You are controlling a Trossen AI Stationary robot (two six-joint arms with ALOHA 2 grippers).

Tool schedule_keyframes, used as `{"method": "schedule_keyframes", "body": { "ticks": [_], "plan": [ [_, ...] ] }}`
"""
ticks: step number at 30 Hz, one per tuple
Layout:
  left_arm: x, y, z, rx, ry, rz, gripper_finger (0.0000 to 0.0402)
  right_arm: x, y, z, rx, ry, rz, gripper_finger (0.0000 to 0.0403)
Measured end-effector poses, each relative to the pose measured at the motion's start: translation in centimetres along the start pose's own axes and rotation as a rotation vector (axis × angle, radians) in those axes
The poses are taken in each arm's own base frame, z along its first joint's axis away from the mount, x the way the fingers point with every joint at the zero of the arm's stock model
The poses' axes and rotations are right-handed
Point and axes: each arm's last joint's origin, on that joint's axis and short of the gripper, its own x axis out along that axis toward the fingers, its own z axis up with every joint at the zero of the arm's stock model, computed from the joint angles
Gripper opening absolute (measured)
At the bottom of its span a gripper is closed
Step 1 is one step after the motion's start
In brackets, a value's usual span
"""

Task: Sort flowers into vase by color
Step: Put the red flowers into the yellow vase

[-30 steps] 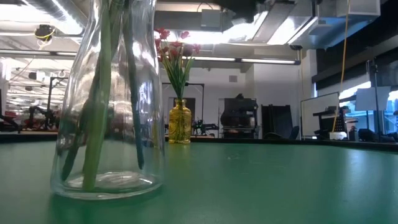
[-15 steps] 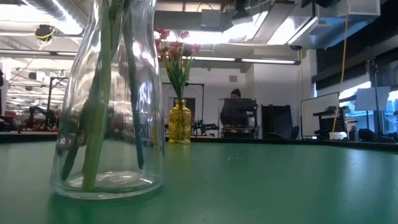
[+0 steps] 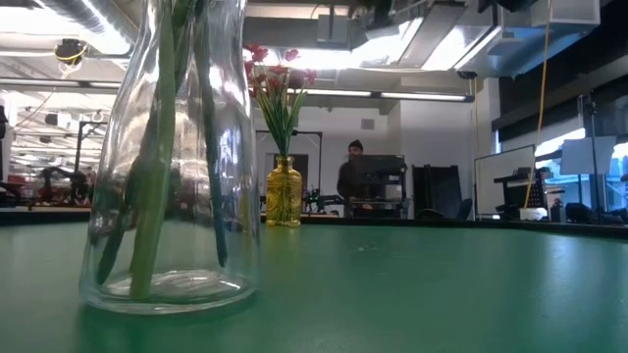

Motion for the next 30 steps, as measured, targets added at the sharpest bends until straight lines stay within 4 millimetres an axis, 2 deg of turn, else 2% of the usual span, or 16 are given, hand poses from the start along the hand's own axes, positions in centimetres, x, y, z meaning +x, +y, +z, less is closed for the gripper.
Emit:
{"method": "schedule_keyframes", "body": {
  "ticks": [4, 13, 15, 19, 21, 25, 30],
  "plan": [
    [0.2, 0.1, -0.4, -0.006, 0.024, 0.004, 0.0007, 0.0, 0.0, 0.0, 0.0, 0.001, 0.0, 0.0212],
    [0.1, 0.2, -0.4, -0.026, 0.025, 0.038, 0.0019, 0.0, 0.1, 0.0, -0.007, 0.005, 0.013, 0.0023],
    [0.1, 0.2, -0.5, -0.036, 0.034, 0.058, 0.0033, 0.0, 0.0, -0.1, -0.008, 0.01, 0.01, 0.0019],
    [-0.2, 0.2, -0.6, -0.038, 0.069, 0.07, 0.007, 0.0, 0.0, -0.1, -0.009, 0.009, -0.015, 0.0042],
    [-0.7, 0.1, -0.2, -0.04, 0.082, 0.079, 0.0091, 0.0, -0.1, -0.1, -0.018, 0.007, -0.032, 0.0035],
    [-2.8, -0.3, 1.7, -0.03, 0.084, 0.148, 0.0136, 0.0, -1.0, 0.0, -0.065, 0.004, -0.089, 0.0015],
    [-6.8, -1.6, 4.6, 0.008, 0.068, 0.258, 0.0183, -0.1, -4.0, -0.3, -0.081, 0.058, -0.172, 0.0024]
  ]
}}
